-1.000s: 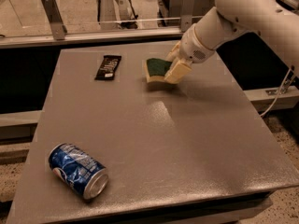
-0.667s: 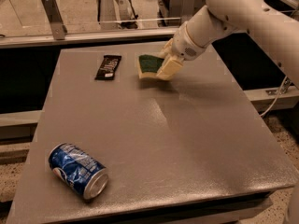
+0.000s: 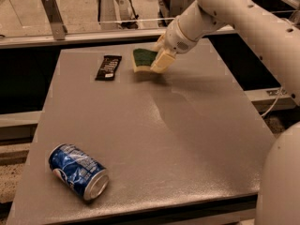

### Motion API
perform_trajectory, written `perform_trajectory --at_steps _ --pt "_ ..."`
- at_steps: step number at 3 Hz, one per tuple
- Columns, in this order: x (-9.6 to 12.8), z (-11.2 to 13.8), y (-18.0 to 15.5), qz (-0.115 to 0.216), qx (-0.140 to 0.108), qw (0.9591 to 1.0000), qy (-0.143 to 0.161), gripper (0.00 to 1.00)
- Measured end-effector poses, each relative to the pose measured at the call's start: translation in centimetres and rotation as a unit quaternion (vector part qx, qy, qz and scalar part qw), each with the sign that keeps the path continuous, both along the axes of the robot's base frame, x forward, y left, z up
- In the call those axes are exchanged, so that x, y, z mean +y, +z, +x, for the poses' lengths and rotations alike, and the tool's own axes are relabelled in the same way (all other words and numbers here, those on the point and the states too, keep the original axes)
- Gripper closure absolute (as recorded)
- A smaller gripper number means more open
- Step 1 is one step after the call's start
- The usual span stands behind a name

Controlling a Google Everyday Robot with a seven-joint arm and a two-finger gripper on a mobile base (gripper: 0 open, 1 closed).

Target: Move sponge near rxbar chocolate

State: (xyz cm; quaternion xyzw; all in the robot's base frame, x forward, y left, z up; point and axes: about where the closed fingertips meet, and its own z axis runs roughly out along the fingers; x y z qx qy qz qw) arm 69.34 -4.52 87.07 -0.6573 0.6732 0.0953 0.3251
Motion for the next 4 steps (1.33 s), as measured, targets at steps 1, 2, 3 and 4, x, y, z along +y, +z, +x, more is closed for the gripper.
perform_trajectory --at_steps 1,2,3,4 --pt "0.8 0.6 -0.8 -0.002 0.004 0.9999 0.010 1.00" --pt "1.8 0.9 -1.1 -0.009 0.005 0.9997 0.021 1.00" --pt "2.5 0.6 -1.7 -0.019 0.009 0.9993 0.029 1.00" --pt "2.7 0.3 -2.1 -0.027 0.011 0.9990 0.034 1.00"
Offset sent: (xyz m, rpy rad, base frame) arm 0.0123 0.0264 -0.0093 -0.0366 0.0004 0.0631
